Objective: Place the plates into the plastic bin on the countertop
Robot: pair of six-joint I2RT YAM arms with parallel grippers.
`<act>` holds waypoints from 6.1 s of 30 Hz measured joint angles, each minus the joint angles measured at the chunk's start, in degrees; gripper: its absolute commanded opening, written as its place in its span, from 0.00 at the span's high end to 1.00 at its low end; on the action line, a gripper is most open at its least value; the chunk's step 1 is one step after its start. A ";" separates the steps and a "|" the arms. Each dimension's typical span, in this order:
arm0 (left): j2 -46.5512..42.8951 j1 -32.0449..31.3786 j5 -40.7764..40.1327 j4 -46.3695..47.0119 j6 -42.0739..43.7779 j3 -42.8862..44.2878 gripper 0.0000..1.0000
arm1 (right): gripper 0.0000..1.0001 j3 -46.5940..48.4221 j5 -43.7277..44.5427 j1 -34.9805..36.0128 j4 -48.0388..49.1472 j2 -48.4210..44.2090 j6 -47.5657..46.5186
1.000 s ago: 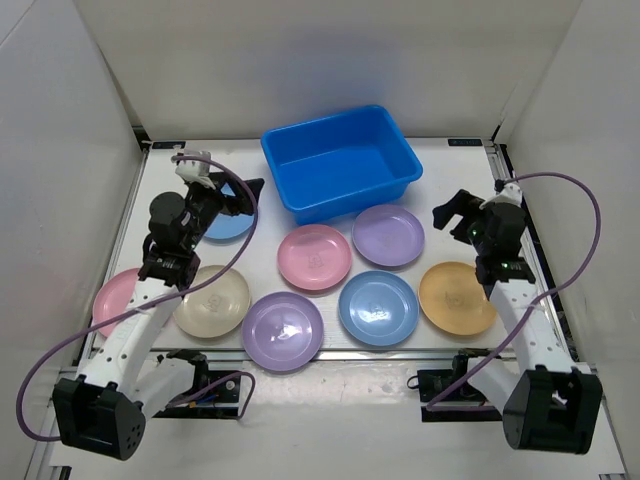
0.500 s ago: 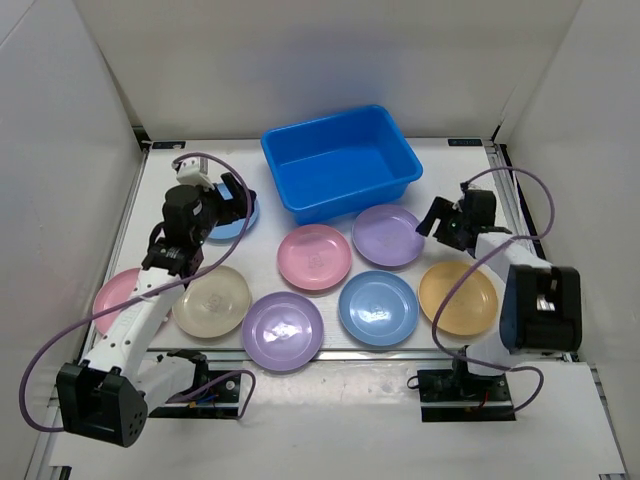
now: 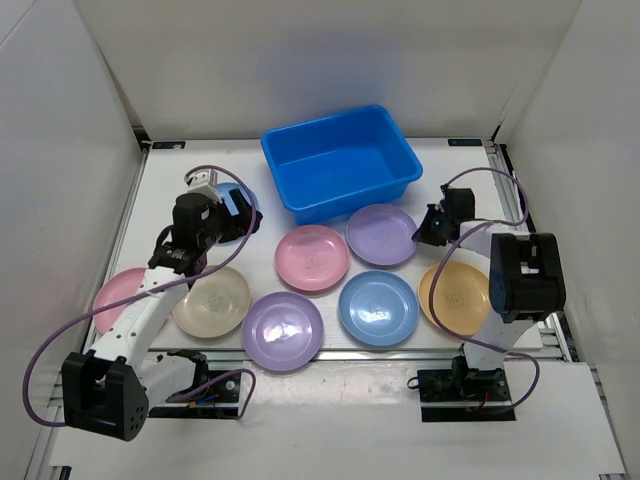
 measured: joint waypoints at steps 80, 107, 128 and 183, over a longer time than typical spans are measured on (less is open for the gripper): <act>46.34 24.30 -4.46 -4.66 0.55 25.86 0.90 | 0.01 43.67 21.88 12.28 -19.56 -5.66 1.27; 28.81 13.25 -0.26 -2.99 4.59 46.01 0.90 | 0.01 12.87 22.67 2.54 -25.00 -30.91 5.60; 81.77 -6.54 -0.81 -11.37 0.07 86.97 0.90 | 0.01 12.07 17.22 -3.87 -25.00 -25.75 8.81; 28.74 -8.66 -2.23 -8.96 11.89 33.77 0.01 | 0.20 -19.52 19.54 -28.59 -42.49 -33.94 24.65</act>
